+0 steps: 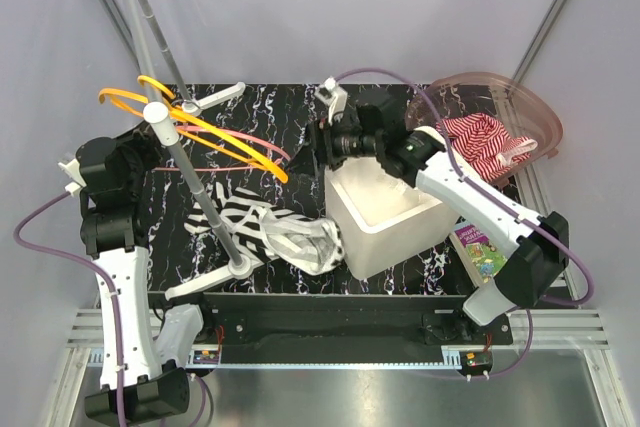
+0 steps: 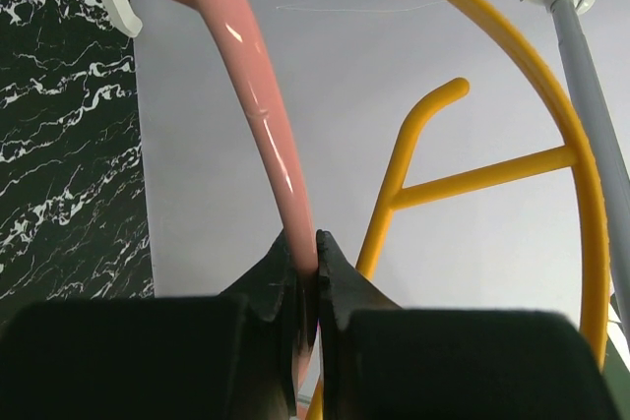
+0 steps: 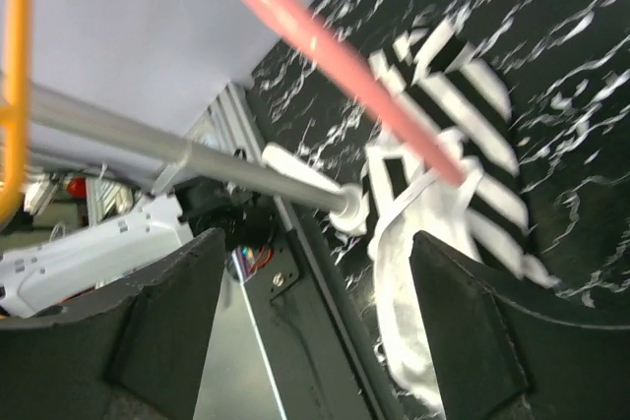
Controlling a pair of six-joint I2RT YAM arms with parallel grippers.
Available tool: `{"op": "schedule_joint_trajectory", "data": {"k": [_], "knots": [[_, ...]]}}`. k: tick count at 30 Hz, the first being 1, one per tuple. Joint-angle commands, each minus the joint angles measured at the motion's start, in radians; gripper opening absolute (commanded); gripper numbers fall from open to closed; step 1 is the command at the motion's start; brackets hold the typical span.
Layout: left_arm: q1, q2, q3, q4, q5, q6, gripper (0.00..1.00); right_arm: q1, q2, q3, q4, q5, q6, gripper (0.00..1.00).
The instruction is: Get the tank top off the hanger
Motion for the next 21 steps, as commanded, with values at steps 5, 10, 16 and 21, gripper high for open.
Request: {"op": "schedule_joint_trajectory", "data": {"k": [5, 10, 16, 21], "knots": [[0.006, -0.026, -0.002, 0.022, 0.056, -0.039, 0.00, -0.099, 0.108, 0.224, -0.001, 0.031, -0.143, 0.88], [0.007, -0.023, -0.008, 0.015, 0.090, -0.066, 0.00, -0.098, 0.162, 0.238, 0.029, -0.127, -0.220, 0.82], [0.006, -0.003, -0.007, 0.013, 0.111, -0.082, 0.00, -0.079, 0.150, 0.149, 0.131, -0.232, -0.220, 0.80], [0.007, -0.001, -0.008, 0.013, 0.114, -0.091, 0.00, -0.039, 0.177, 0.143, 0.134, -0.218, -0.234, 0.83]]}}
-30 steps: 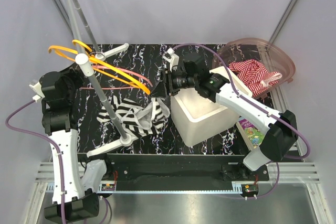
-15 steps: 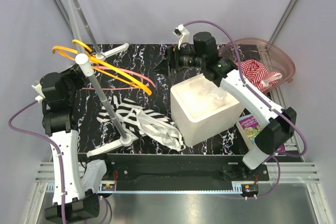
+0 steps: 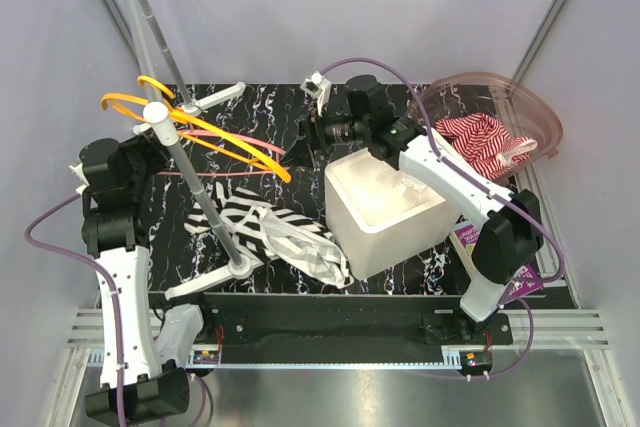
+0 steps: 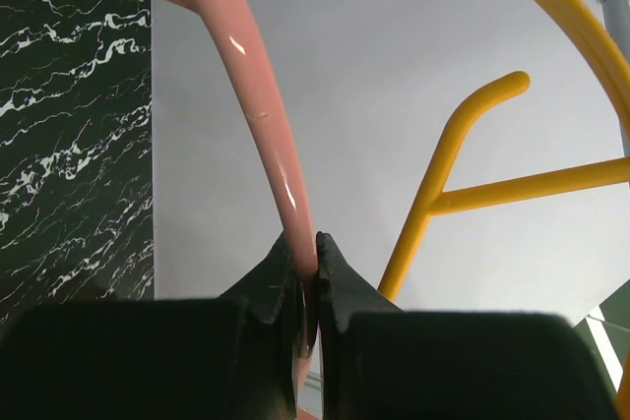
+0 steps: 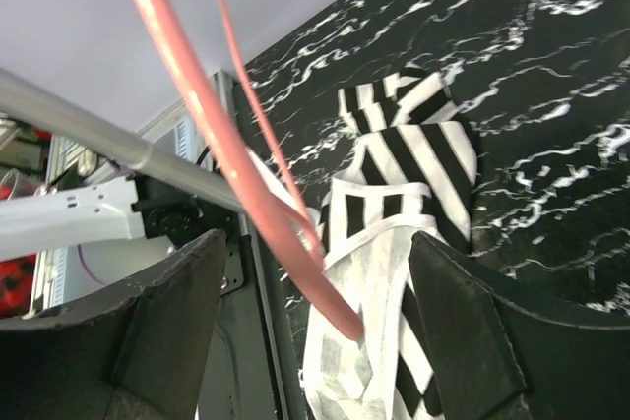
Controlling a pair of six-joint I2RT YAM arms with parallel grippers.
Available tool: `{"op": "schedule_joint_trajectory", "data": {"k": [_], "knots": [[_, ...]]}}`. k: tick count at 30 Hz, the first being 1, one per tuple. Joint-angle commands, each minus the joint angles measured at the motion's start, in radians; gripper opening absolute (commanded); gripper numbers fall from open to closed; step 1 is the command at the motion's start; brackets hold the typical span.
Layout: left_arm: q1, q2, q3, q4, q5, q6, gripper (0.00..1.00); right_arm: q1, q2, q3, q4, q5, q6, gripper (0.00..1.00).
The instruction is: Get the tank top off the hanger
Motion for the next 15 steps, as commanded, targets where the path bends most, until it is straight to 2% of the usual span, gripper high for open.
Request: {"op": "schedule_joint_trajectory", "data": {"k": [1, 3, 4, 6, 7, 9, 10, 11, 12, 15], "knots": [[0.006, 0.000, 0.004, 0.058, 0.035, -0.031, 0.00, 0.047, 0.012, 0.014, 0.072, -0.033, -0.030, 0.81], [0.006, 0.002, 0.004, 0.056, 0.040, -0.036, 0.00, 0.053, 0.032, 0.024, 0.072, -0.044, -0.024, 0.77], [0.005, 0.000, -0.001, 0.056, 0.046, -0.047, 0.00, 0.060, 0.038, 0.033, 0.072, -0.044, -0.022, 0.66], [0.005, -0.001, -0.004, 0.056, 0.046, -0.054, 0.00, 0.068, 0.049, 0.036, 0.074, -0.047, -0.019, 0.53], [0.005, -0.004, -0.009, 0.056, 0.046, -0.060, 0.00, 0.071, 0.050, 0.034, 0.075, -0.045, -0.019, 0.42], [0.006, -0.009, -0.015, 0.058, 0.044, -0.064, 0.00, 0.080, 0.043, 0.030, 0.078, -0.041, -0.015, 0.28], [0.006, -0.009, -0.016, 0.056, 0.047, -0.062, 0.00, 0.083, 0.038, 0.025, 0.087, -0.033, -0.010, 0.12], [0.005, -0.010, -0.021, 0.056, 0.049, -0.064, 0.00, 0.088, 0.032, 0.021, 0.094, -0.025, 0.000, 0.04], [0.006, -0.013, -0.022, 0.058, 0.051, -0.061, 0.00, 0.088, 0.018, 0.018, 0.103, -0.012, 0.008, 0.00], [0.006, -0.023, -0.039, 0.058, 0.054, -0.062, 0.00, 0.088, -0.009, 0.013, 0.121, 0.045, 0.014, 0.00]]}}
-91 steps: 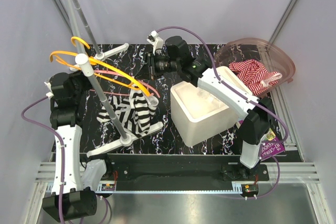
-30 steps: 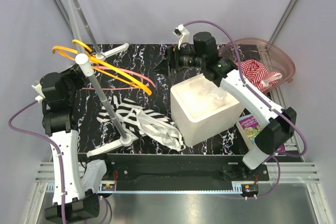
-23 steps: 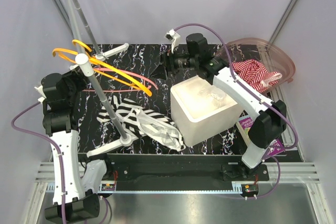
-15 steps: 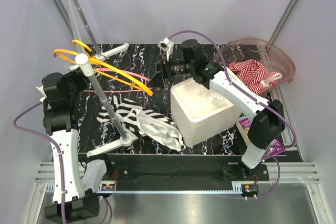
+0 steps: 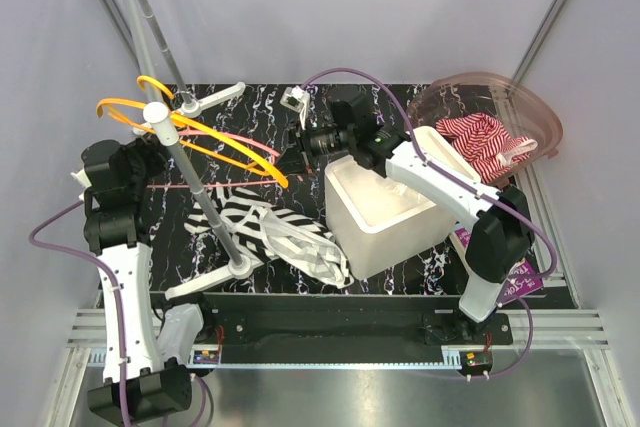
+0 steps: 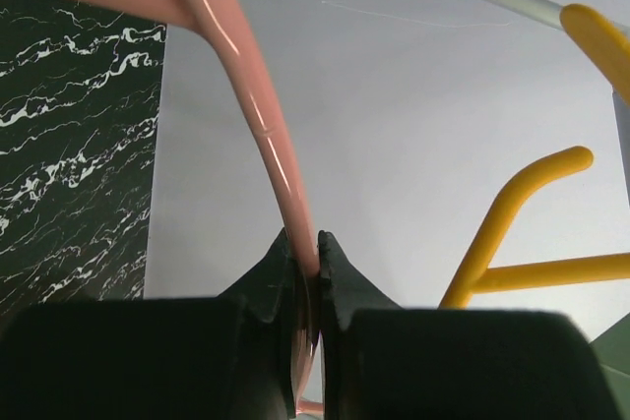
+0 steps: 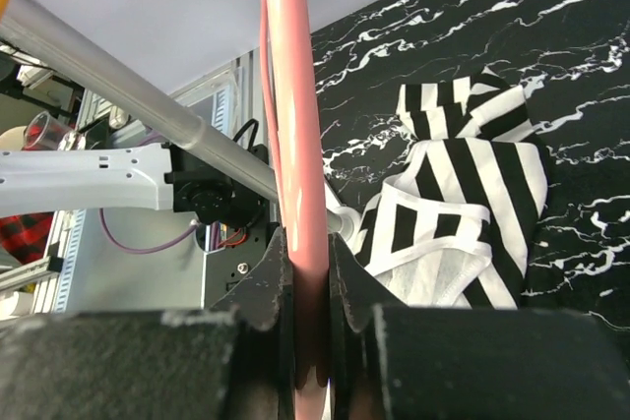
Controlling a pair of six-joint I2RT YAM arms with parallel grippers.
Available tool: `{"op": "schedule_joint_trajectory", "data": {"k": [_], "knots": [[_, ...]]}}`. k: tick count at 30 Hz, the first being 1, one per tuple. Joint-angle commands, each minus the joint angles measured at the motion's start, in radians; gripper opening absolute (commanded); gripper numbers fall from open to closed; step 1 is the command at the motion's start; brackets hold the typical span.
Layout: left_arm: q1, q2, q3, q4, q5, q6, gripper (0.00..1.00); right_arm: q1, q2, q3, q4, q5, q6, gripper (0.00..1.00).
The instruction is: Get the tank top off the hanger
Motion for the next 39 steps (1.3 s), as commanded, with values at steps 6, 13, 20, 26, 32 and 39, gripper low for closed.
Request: {"op": "schedule_joint_trajectory", "data": {"k": [6, 13, 20, 26, 32, 39], "knots": [[-0.013, -0.071, -0.051, 0.053, 0.072, -0.008, 0.25, -0.014, -0.084, 0.014, 0.050, 0.216, 0.036, 0.00], [-0.015, -0.130, -0.092, 0.016, 0.087, 0.072, 0.59, -0.049, -0.122, 0.006, 0.018, 0.268, 0.018, 0.00], [-0.016, -0.260, -0.179, -0.079, 0.103, 0.127, 0.62, -0.083, -0.105, 0.052, -0.060, 0.278, -0.065, 0.00], [-0.015, -0.378, -0.270, -0.211, 0.147, 0.243, 0.62, -0.083, -0.018, 0.242, -0.198, 0.227, -0.200, 0.00], [-0.016, -0.516, -0.290, -0.369, 0.170, 0.397, 0.62, -0.080, 0.154, 0.544, -0.347, 0.158, -0.276, 0.00], [-0.015, -0.613, -0.282, -0.524, 0.297, 0.576, 0.61, -0.057, 0.310, 0.799, -0.473, 0.181, -0.355, 0.00]]}}
